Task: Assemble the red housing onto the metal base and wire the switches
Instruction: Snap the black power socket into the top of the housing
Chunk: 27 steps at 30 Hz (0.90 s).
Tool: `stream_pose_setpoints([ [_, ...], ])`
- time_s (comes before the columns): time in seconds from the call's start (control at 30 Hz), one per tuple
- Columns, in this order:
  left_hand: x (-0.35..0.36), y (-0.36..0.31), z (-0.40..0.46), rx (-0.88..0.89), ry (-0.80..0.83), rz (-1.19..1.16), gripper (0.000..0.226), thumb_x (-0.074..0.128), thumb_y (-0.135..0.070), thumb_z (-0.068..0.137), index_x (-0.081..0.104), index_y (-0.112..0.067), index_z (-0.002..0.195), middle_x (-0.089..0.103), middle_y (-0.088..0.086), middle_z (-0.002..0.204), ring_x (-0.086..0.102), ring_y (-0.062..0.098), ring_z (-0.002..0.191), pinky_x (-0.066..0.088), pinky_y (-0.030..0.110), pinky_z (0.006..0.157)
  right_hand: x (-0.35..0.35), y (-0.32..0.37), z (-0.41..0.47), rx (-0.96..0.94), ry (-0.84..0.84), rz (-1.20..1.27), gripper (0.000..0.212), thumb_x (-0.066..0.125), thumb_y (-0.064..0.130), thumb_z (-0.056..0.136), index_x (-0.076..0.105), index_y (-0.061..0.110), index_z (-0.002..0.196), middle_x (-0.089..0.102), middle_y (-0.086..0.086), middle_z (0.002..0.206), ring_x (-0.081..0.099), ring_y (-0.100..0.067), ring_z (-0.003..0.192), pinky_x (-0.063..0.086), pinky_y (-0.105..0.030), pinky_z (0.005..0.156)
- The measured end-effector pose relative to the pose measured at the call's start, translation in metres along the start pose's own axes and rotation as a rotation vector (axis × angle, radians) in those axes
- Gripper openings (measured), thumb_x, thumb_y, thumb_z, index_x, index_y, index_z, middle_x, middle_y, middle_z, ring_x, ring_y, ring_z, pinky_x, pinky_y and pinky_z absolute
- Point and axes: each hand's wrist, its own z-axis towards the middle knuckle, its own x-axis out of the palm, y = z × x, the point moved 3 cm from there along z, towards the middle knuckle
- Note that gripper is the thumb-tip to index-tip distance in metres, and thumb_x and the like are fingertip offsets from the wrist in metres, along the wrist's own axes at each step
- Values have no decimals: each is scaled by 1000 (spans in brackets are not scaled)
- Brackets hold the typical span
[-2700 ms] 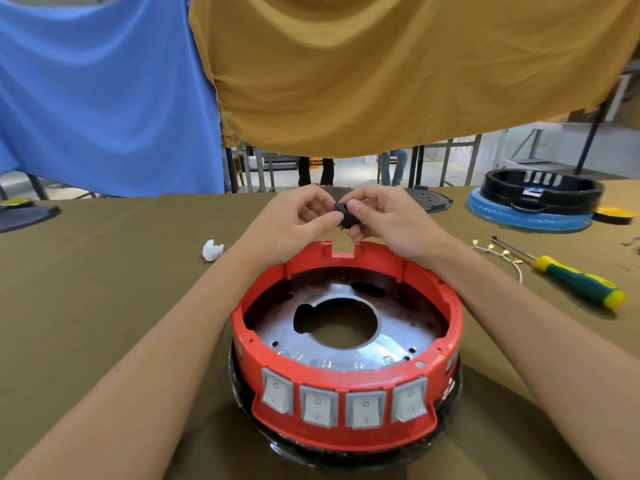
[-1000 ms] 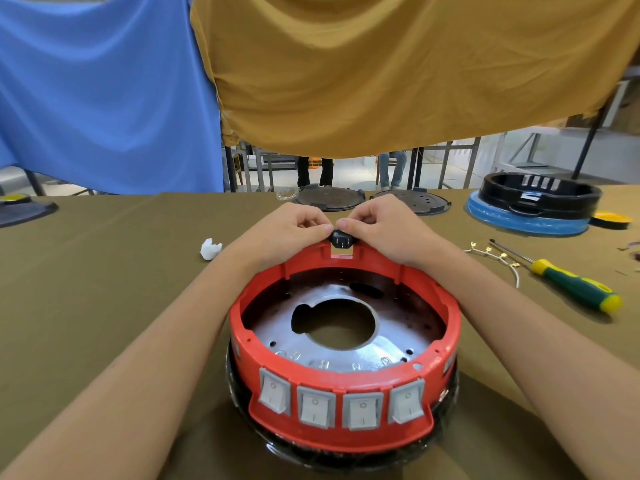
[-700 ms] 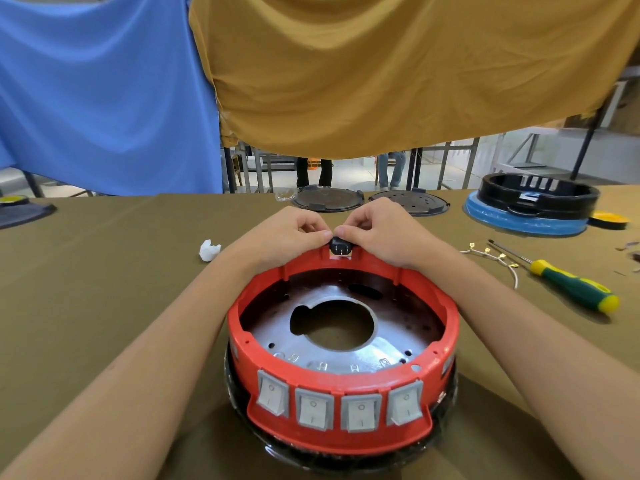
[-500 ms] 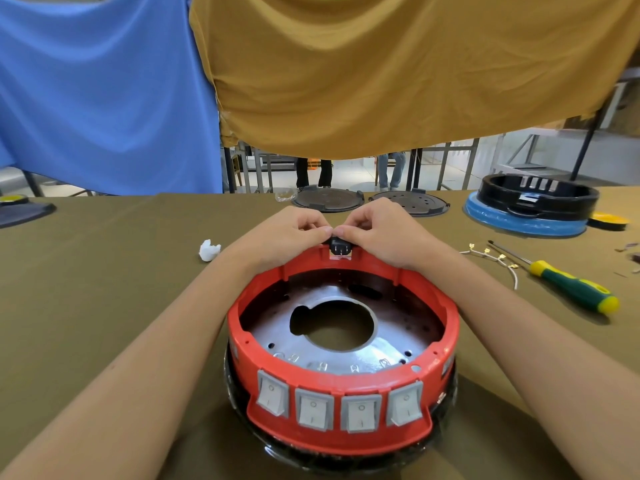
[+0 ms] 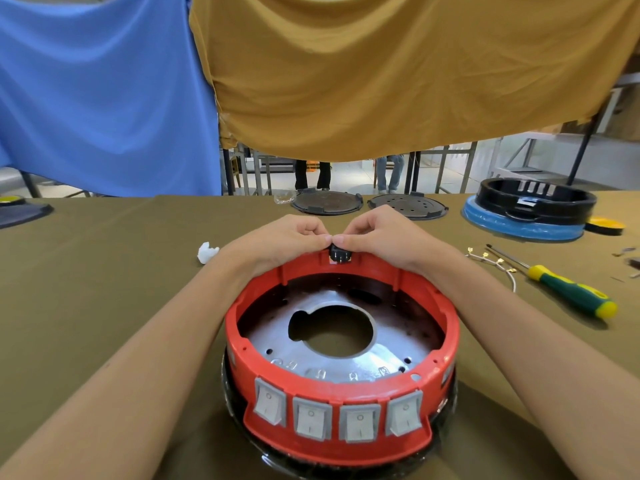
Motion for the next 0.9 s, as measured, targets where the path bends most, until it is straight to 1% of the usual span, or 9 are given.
stream_pose_setpoints([
  [0.13,1,0,3,-77,76,44,19,54,-31,102,60,-19,89,58,-6,88,49,9,82,38,25,76,1,1,2,45,28,-23,24,73,41,86,77,19,77,74,-7,82,59,-9,73,49,-29,78],
  [0.2,2,1,4,-129,118,64,18,51,-35,103,57,-22,92,57,-7,95,48,8,87,37,22,75,1,2,2,56,45,-24,26,73,41,86,77,17,79,71,-9,79,58,-10,72,48,-30,78],
  [0.37,3,5,7,-186,182,45,16,48,-37,104,54,-22,106,56,-6,108,48,9,98,37,17,80,1,3,3,96,84,-39,28,72,45,85,73,19,73,61,4,68,53,-9,68,43,-26,72],
  [0.43,4,6,9,-211,189,60,19,47,-39,103,53,-22,108,55,-5,106,48,12,99,37,21,85,2,2,3,106,101,-25,28,72,44,86,73,19,73,61,2,70,53,-11,68,42,-25,70],
  [0.53,6,8,11,-226,159,83,20,46,-43,101,54,-24,104,52,-7,94,49,12,90,39,27,80,4,-1,1,78,87,-26,24,68,42,89,75,21,79,65,6,74,56,-7,70,43,-26,72],
  [0.63,7,8,12,-201,173,62,20,45,-46,102,57,-31,104,56,-12,107,52,9,105,36,25,85,5,-1,1,84,77,92,17,64,33,90,77,24,85,72,10,82,61,0,70,44,-21,73],
  [0.73,7,9,11,-235,214,65,25,45,-47,102,56,-29,115,55,-11,123,48,10,121,29,27,96,4,-3,4,110,104,89,12,66,22,86,76,24,80,74,12,80,63,2,70,45,-21,74],
  [0.8,7,9,12,-262,244,74,26,43,-46,103,54,-29,119,54,-10,125,47,11,123,29,29,100,5,-3,5,128,128,116,8,66,16,86,73,17,82,70,13,75,61,-3,70,45,-24,76],
  [0.9,5,8,13,-330,244,89,33,42,-48,102,52,-31,128,59,-2,127,56,17,118,40,35,96,6,-2,4,131,161,156,3,64,11,87,66,11,89,64,17,62,55,-5,64,42,-27,73],
])
